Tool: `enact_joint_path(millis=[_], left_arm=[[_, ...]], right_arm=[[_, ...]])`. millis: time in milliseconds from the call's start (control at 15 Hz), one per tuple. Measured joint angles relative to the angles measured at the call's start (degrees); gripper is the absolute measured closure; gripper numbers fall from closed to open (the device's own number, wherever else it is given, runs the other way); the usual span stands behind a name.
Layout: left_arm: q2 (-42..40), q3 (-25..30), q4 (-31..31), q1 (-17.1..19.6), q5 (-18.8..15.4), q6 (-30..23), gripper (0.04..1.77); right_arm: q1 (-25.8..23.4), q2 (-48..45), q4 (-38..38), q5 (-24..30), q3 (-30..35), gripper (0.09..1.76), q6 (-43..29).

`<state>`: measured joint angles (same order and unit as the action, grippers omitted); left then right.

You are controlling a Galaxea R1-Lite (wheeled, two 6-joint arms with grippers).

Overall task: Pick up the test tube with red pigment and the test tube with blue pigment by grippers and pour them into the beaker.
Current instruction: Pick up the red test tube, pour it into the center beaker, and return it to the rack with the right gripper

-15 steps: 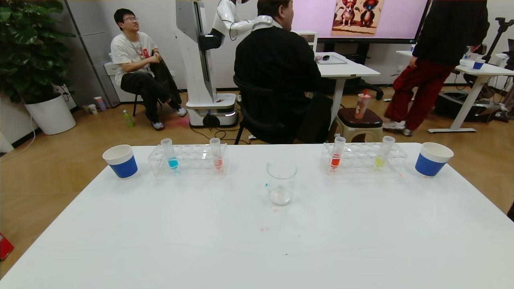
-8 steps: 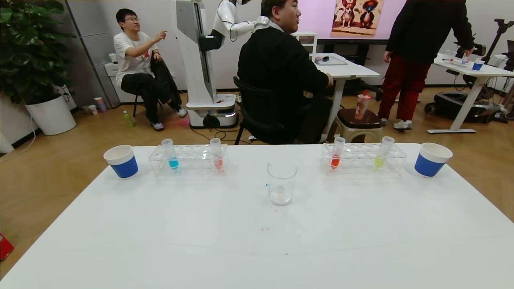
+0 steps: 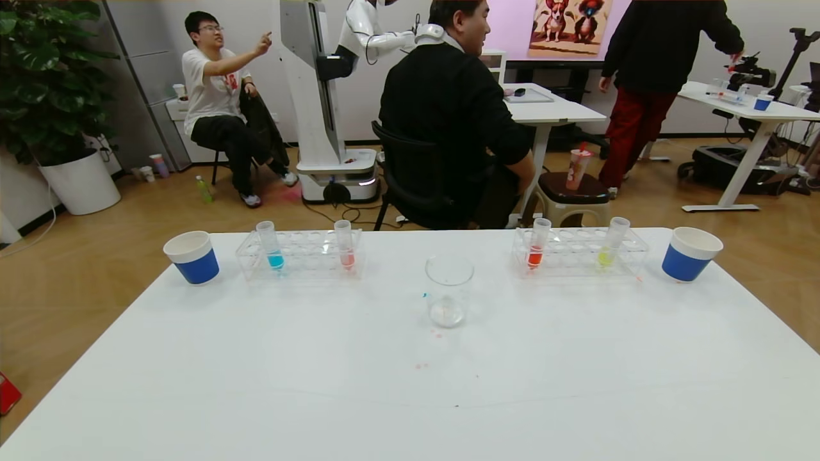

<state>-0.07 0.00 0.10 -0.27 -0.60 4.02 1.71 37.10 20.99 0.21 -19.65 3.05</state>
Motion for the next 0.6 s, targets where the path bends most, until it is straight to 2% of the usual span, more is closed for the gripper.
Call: enact_joint_path(millis=[200, 600], left_arm=[[0.0, 0.0, 0.0, 0.0, 0.0, 0.0, 0.06], [0.0, 0.0, 0.0, 0.0, 0.0, 0.0, 0.06]], right_arm=[[0.9, 9.3, 4.8, 0.8, -0.6, 0.11, -3.1], [4.2, 29.7, 24.5, 1.1, -0.9, 0.11, -5.9]])
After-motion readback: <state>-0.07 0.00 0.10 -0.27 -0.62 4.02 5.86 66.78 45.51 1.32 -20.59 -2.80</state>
